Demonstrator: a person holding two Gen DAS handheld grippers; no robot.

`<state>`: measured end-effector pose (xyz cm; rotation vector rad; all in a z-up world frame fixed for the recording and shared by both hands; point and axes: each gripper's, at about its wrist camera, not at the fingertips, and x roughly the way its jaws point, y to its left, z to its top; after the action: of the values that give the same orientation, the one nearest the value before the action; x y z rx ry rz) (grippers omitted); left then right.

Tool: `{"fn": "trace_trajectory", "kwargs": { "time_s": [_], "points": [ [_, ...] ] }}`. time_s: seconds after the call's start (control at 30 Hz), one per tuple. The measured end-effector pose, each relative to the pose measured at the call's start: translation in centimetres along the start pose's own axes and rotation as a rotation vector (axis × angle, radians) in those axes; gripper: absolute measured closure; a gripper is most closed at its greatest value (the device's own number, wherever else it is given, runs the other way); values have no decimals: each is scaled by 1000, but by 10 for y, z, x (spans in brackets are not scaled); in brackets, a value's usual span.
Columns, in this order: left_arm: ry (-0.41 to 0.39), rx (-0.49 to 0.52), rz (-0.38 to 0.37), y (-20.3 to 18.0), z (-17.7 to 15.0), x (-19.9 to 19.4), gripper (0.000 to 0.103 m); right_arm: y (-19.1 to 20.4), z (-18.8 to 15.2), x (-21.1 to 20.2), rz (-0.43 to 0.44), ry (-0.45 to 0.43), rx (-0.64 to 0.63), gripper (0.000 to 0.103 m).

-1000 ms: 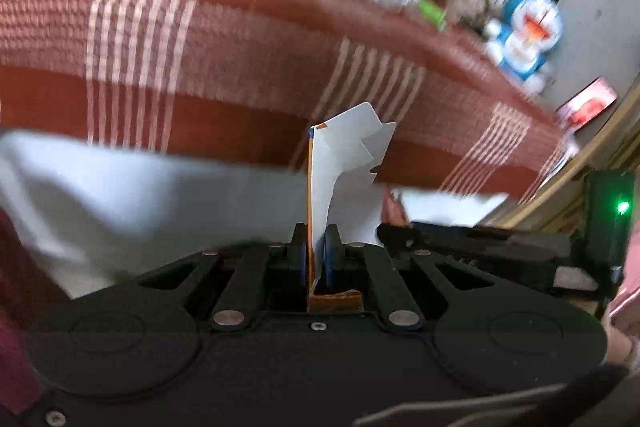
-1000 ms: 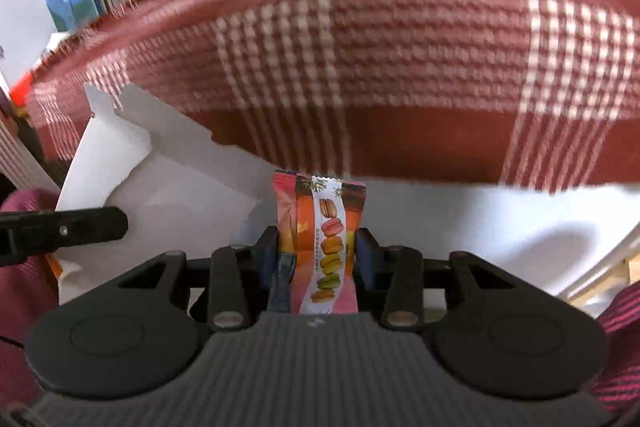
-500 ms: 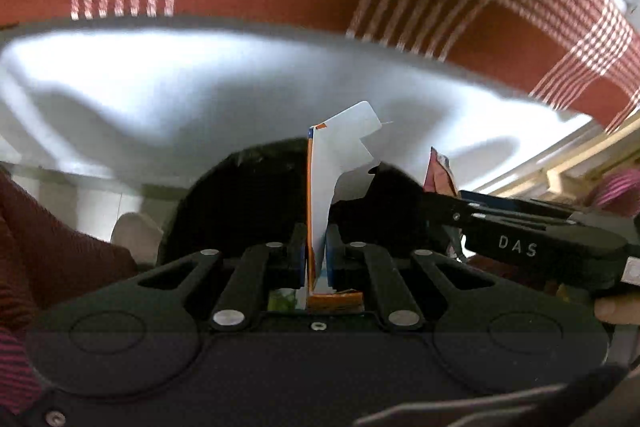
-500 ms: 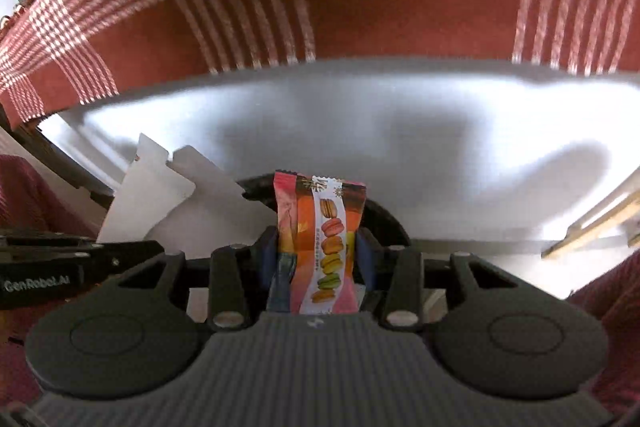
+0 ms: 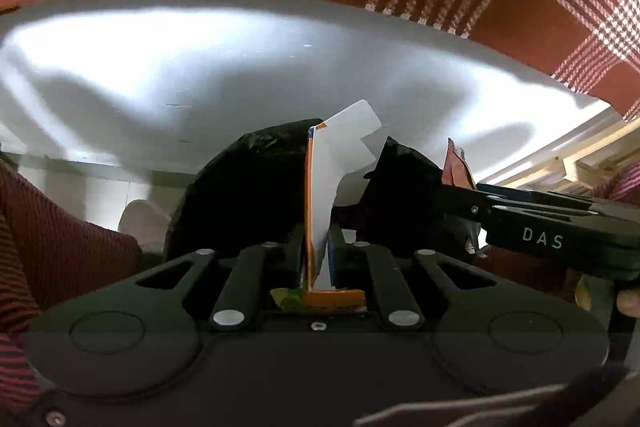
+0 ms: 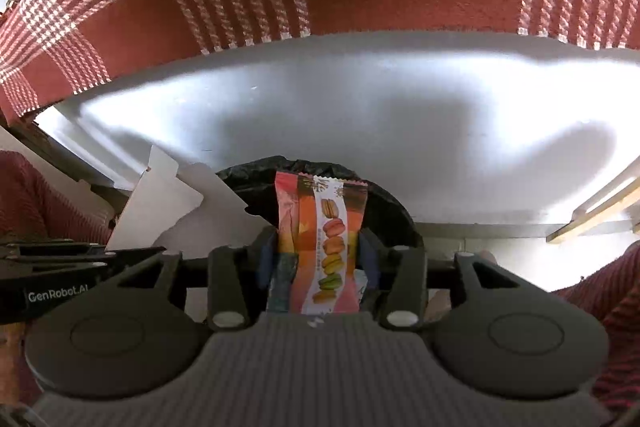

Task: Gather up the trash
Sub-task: 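Lower both tools into the black bin and open both to drop items, then raise both open tools back over the blanket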

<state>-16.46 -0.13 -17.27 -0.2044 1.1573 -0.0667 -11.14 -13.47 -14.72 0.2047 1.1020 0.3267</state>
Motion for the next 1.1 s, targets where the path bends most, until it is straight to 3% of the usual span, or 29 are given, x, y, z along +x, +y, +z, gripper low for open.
{"fn": "trace_trajectory", "kwargs": {
  "time_s": [0.07,0.17,0.23,0.6,0.83,1.1],
  "points": [
    [0,1,2,-1,0,0,91,2,1,2,5,1,-3,48],
    [-5,1,8,-2,-1,-2,85,-1,0,-2,12,-4,-10,38],
    [-6,3,10,-2,0,-3,69,-4,-1,-4,14,-5,-13,32],
    [-82,51,57,-6,7,-26,52,-11,2,-16,37,-31,1,28],
    [-218,143,43,-16,26,-73,44,-6,22,-52,55,-134,-31,28],
    [-463,220,3,-27,74,-143,27,4,72,-128,99,-360,-130,21]
  ]
}}
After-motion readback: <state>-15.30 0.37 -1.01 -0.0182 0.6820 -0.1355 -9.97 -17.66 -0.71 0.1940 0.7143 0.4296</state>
